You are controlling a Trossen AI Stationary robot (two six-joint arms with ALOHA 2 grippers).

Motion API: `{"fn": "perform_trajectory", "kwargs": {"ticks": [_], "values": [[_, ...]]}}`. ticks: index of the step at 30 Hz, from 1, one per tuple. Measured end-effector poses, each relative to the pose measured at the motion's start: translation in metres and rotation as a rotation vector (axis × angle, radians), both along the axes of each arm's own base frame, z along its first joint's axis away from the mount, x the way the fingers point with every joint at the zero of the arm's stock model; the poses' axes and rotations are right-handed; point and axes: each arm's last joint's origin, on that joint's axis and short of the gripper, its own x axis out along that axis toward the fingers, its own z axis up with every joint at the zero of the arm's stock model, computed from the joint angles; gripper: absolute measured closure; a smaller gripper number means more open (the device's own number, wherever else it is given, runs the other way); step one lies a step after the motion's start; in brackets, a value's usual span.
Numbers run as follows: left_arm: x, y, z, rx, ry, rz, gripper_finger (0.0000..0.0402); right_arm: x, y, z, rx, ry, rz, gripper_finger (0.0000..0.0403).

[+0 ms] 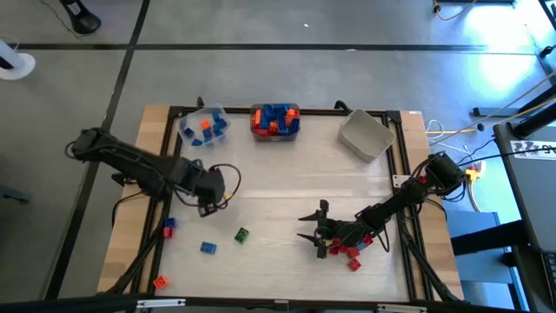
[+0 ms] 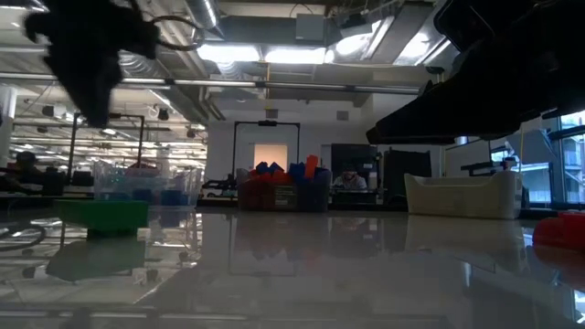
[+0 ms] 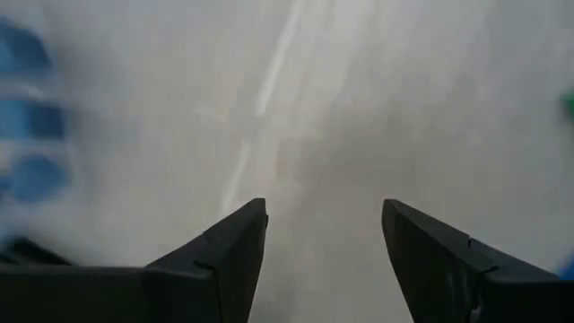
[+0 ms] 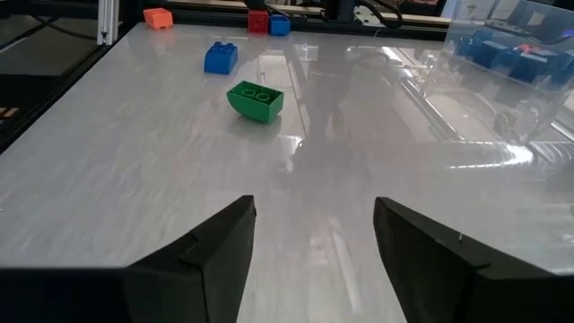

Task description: Sort blocks by size

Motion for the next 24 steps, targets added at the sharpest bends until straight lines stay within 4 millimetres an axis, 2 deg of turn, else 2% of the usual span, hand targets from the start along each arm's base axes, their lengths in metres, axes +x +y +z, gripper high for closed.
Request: {"fn": "perform_trajectory", "kwargs": {"ticks": [12,19,24], "values": [[-0.021,-0.042,-0.003,-0.177,0.109,-0.027,0.0192,0.0,0.0,0.0,0.002,0.0,-0.001,0.0173],[-0.042,-0.06,-0.026,-0.275,0.318,0.058,0.0192,0.0,0.0,0.0,0.002,-0.001,-0.001,0.0173],[-0.053,-0.072,-0.04,-0.302,0.441,0.047,0.0192,0.0,0.0,0.0,0.002,-0.001,0.0,0.0173]]}}
